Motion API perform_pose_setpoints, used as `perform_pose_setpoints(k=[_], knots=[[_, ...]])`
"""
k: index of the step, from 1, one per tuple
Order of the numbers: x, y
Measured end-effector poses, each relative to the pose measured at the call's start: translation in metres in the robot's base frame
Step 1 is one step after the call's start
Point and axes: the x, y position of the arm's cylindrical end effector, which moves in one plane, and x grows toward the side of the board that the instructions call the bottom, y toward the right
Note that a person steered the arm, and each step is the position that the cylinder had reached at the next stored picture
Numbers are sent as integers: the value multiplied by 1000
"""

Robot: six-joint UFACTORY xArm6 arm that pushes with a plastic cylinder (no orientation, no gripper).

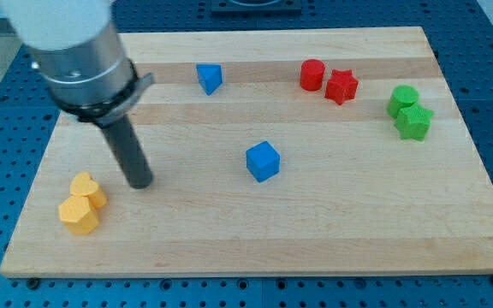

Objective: Slide the blue cube to the center

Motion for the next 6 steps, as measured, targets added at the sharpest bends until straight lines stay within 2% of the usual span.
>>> perform_pose_setpoints(k=[3,6], knots=[[22,127],[-36,154]])
